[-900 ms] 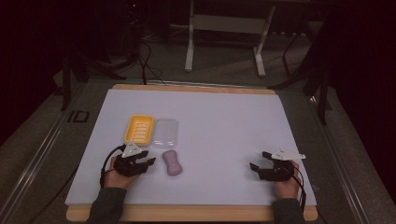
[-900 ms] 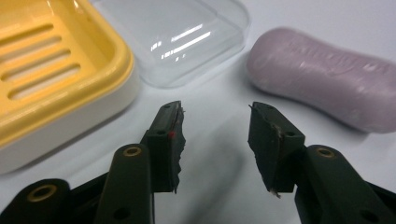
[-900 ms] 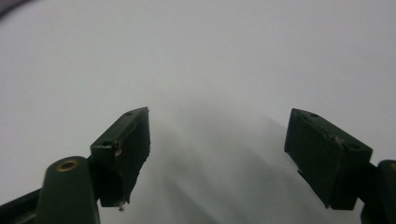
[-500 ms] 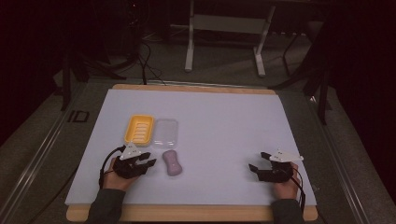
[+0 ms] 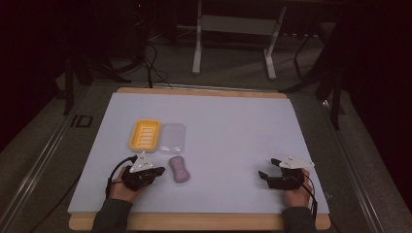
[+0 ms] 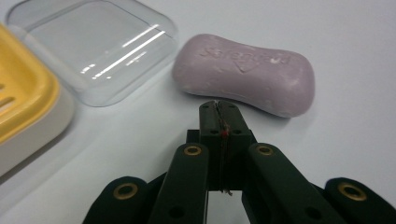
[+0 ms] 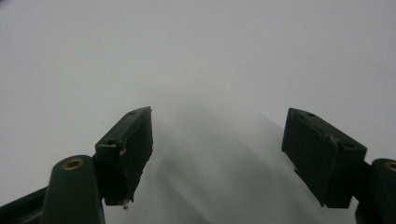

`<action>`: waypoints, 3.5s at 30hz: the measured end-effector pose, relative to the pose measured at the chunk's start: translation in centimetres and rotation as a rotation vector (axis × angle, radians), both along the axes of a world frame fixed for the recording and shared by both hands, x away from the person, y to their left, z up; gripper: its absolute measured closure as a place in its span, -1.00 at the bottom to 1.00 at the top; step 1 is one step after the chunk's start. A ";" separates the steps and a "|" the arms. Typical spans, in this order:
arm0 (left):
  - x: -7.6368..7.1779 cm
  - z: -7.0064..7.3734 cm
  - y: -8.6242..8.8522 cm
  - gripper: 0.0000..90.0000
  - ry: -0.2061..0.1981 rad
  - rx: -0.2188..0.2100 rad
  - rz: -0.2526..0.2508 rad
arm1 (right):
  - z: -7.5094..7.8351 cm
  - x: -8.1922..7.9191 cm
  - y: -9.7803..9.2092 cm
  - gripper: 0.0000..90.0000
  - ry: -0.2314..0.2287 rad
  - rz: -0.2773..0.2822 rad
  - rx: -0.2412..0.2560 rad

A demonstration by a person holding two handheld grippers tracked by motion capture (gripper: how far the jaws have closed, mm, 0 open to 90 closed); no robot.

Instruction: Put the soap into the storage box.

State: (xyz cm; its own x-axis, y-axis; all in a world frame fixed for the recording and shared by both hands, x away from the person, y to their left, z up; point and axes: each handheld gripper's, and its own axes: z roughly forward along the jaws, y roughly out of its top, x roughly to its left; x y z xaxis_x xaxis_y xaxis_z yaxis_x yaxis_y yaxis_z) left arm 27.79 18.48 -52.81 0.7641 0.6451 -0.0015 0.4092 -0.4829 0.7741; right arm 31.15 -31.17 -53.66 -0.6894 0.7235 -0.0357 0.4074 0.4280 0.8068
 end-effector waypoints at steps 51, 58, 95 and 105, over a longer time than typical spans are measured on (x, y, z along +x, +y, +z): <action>2.6 0.4 -7.7 0.87 0.025 0.102 -0.139 | 0.0 -0.2 0.2 -0.46 -0.007 0.010 -0.016; 3.0 2.1 -7.6 0.62 0.002 0.096 -0.159 | 0.0 -0.2 0.3 -0.46 -0.013 0.016 -0.026; 6.6 5.7 -7.9 0.06 0.099 0.302 -0.270 | 0.0 -0.2 0.3 -0.46 -0.009 0.017 -0.022; 7.2 5.4 -8.7 -0.22 0.121 0.400 -0.316 | 0.0 -0.2 0.3 -0.46 -0.009 0.018 -0.028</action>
State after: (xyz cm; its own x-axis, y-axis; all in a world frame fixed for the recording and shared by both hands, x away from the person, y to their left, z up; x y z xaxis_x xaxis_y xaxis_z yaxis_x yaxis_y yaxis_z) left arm 34.96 9.75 -47.43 0.9312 0.3512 0.0979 0.2707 -0.8458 0.4598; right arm 30.95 -30.87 -53.69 -0.7022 0.7093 -0.0619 0.3919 0.4576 0.7981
